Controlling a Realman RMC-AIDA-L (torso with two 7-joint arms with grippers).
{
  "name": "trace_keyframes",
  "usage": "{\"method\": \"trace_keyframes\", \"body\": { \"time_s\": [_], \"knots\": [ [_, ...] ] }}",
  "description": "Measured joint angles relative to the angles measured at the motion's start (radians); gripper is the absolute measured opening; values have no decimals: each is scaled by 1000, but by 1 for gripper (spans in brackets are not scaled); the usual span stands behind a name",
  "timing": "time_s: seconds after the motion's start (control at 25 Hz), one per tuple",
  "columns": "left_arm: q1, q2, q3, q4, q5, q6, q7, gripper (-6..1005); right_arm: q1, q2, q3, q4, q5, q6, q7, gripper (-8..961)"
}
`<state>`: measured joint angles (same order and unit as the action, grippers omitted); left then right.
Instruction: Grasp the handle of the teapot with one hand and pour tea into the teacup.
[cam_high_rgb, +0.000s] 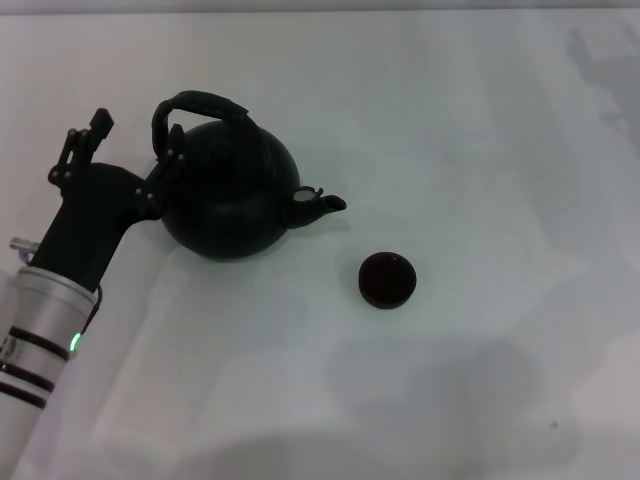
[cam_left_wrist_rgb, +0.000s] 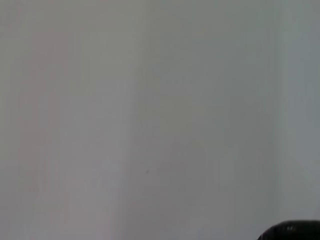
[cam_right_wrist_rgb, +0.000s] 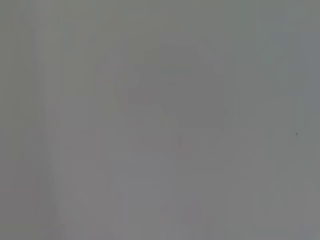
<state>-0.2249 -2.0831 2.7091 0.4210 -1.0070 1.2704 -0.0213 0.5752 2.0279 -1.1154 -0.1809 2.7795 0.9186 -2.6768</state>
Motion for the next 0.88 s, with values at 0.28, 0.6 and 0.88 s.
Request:
{"method": "trace_keyframes", "body": {
  "time_s": [0.28, 0.6, 0.88],
  "knots": [
    [28, -3, 1, 1, -1, 5, -18, 849, 0, 0, 1, 0, 0, 0, 0, 826],
    [63, -1, -10, -19, -64, 60, -139, 849, -12, 0, -7, 8, 0, -1, 0, 826],
    [60, 2, -11, -90, -161, 157, -211, 849, -49, 0, -60, 17, 0, 33, 1, 826]
  ]
}}
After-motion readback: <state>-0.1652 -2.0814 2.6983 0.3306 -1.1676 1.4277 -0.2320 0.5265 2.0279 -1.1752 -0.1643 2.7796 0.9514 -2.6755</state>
